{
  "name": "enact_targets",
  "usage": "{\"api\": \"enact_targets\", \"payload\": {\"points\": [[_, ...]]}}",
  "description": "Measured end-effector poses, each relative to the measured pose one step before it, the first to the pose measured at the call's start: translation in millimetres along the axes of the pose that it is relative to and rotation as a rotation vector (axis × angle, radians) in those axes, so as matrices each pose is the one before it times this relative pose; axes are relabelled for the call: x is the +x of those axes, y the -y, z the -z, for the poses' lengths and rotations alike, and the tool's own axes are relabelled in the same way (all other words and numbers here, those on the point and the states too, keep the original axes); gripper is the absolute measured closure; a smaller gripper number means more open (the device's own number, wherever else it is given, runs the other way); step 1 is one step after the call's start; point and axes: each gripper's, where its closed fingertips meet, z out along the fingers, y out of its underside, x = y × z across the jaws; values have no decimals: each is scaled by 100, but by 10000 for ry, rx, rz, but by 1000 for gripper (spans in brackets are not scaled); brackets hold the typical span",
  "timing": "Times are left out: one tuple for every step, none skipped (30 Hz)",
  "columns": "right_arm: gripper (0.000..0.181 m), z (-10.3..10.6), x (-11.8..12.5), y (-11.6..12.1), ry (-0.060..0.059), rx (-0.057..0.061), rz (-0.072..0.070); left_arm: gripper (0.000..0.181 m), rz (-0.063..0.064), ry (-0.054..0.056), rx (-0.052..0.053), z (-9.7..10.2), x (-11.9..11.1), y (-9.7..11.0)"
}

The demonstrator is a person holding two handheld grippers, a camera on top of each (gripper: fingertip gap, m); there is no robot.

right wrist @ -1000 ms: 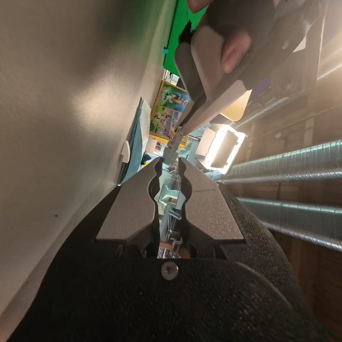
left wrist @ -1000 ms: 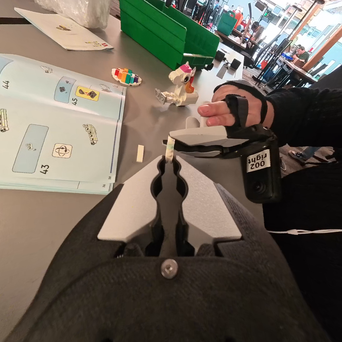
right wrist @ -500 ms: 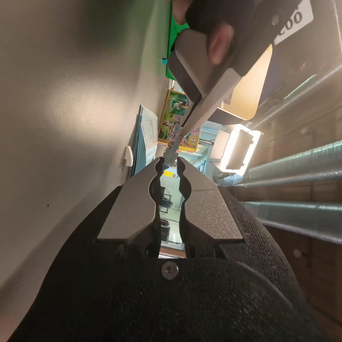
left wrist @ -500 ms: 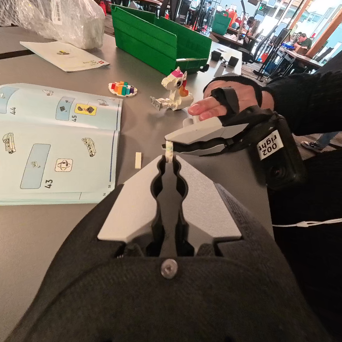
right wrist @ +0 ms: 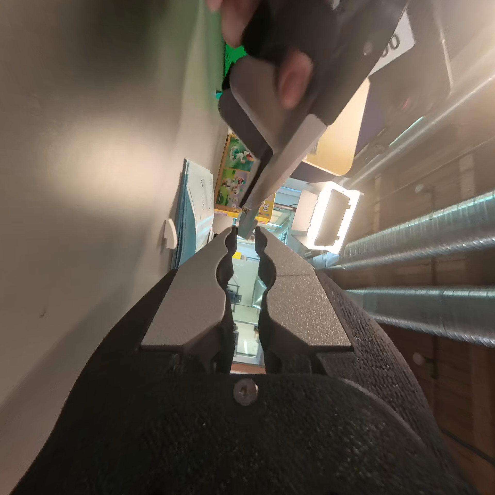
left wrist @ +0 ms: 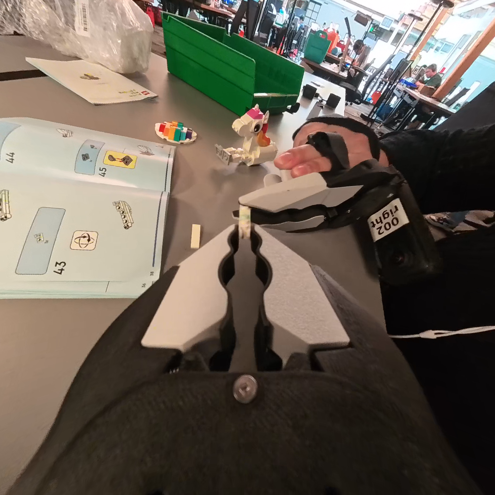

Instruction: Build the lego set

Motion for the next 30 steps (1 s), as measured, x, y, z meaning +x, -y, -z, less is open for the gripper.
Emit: {"api": "enact_targets", "payload": {"points": [[170, -46, 53, -5, 60, 22, -118, 174, -16, 49, 37, 44, -74, 52], [170, -64, 38, -18, 54, 5, -96, 174, 5, 24, 30, 36, -66, 48], [170, -76, 14, -29, 51, -8, -98, 174, 96, -23, 17, 54, -70, 33], [170, -63, -46, 26, 90, 42, -258, 174, 194, -83, 0, 65, -50, -11], [170, -33, -130, 86, 241, 164, -768, 174, 273, -145, -5, 69, -19, -37], [170, 25, -61, 52, 408, 252, -1500, 174, 346, -218, 101, 54, 64, 105], [169, 156, 134, 211, 498, 321, -1821, 174, 420, -213, 145, 22, 24, 170], [167, 172, 194, 265, 485, 232, -1490, 174, 332, -286, 159, 58, 140, 229], [150, 50, 268, 17, 292, 18, -845, 174, 280, -203, 70, 87, 16, 82], [139, 24, 200, -125, 157, -30, -276, 174, 292, -207, -8, 63, 9, -39], [134, 58, -28, -119, 148, 33, -5, 174, 276, -193, 54, 64, 41, 51], [134, 69, -145, -85, 125, 72, 59, 174, 213, -198, 9, 28, 103, -13], [136, 54, -229, -57, 102, 55, 116, 174, 140, -107, -53, -18, 47, -88], [138, 21, -248, -5, 43, 31, 226, 174, 41, -20, -70, -45, 2, -94], [142, -5, -88, 0, -104, -11, 312, 174, -26, -40, -87, -82, 84, -116], [147, -30, -70, -6, -111, -29, 324, 174, -31, -23, -86, -81, 68, -121], [151, -60, -205, 63, 8, 3, 276, 174, -12, 38, -59, -62, -39, -78], [154, -55, -120, 149, -12, 20, 217, 174, 3, 1, -41, -44, -6, -51], [156, -12, -18, 162, -65, 4, 202, 174, 12, 5, -20, -18, -17, -33], [160, -24, 75, 32, -104, -48, 213, 174, 7, 23, -32, -14, -33, -46], [165, -2, 137, -36, -118, -67, 201, 174, -16, 27, -12, -23, -21, -18], [167, 17, 54, -58, -26, -44, 99, 174, -10, 37, 8, 18, -39, 6], [168, 63, -7, -51, 51, -13, -73, 174, -15, -3, -22, -9, 27, -36], [168, 122, 24, 33, 64, 80, -198, 174, -45, -82, -4, 13, 146, -13], [169, 133, -23, 84, 65, 111, -158, 174, -48, -38, -52, -43, 114, -83], [169, 137, -84, 8, 35, 34, 38, 174, -77, 47, -63, -63, 14, -82], [169, 95, -94, -74, -27, -21, 196, 174, -63, 90, -71, -81, -50, -101], [169, 70, -78, -86, -56, -15, 172, 174, -26, 77, -54, -53, -75, -62], [169, 43, -114, -109, -15, 3, 33, 174, 25, 83, -72, -69, -123, -104], [169, 3, -130, -146, 11, 18, -83, 174, 36, 65, -39, -54, -121, -47]]}}
